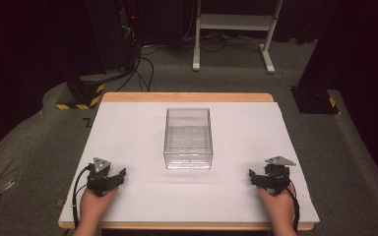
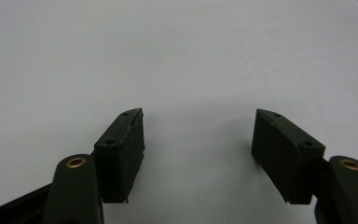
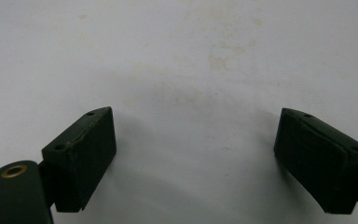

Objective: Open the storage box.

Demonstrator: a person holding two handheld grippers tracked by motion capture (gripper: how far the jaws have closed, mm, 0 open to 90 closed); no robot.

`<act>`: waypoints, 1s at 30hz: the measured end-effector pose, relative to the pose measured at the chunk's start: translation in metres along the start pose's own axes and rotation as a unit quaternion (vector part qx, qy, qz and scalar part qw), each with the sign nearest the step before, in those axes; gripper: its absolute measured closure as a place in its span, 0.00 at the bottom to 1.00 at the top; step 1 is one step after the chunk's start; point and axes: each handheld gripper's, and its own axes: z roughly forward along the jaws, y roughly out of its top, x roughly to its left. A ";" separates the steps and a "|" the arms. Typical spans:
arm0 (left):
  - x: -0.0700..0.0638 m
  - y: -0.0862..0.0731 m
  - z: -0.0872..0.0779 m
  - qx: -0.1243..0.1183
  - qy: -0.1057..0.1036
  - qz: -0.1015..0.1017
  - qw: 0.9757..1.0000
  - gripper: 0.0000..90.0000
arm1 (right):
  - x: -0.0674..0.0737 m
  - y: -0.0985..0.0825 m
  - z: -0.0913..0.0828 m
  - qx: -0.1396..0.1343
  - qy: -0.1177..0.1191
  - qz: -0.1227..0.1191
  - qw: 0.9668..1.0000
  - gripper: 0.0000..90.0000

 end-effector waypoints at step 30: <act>0.000 0.000 0.000 0.001 0.000 0.000 1.000 0.38 | 0.009 0.004 -0.014 -0.041 0.016 -0.002 0.999 0.25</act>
